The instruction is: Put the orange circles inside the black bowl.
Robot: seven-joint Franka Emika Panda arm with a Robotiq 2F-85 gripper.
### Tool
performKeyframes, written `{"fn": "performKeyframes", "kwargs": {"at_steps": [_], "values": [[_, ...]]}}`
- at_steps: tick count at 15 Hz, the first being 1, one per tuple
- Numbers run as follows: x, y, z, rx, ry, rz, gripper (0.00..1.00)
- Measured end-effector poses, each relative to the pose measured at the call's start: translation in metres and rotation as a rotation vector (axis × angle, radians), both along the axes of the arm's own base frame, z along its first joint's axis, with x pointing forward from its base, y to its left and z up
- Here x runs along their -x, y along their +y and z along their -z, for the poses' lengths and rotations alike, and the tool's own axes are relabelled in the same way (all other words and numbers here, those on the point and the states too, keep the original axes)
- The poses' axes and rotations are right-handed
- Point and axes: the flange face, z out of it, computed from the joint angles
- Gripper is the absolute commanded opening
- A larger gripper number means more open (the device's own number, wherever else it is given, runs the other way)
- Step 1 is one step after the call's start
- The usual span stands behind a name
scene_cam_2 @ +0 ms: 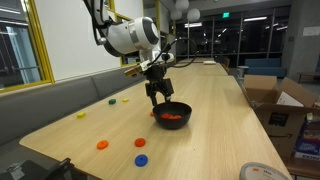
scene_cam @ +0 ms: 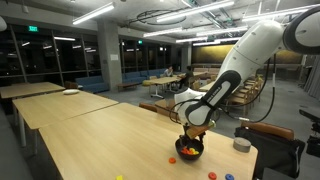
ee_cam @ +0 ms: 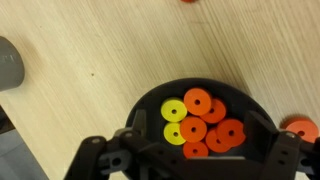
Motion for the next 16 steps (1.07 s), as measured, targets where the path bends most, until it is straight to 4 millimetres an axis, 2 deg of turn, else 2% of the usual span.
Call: {"fn": "performKeyframes", "kwargs": {"at_steps": [3,9,13,16], "values": [[0.027,0.011,-0.022,-0.032,0.007,-0.098,1.00],[0.101,0.025,-0.081,-0.124,0.026,-0.323,1.00],[0.146,0.022,-0.128,-0.201,0.089,-0.413,1.00],[0.172,0.014,-0.165,-0.234,0.104,-0.441,1.00]]}}
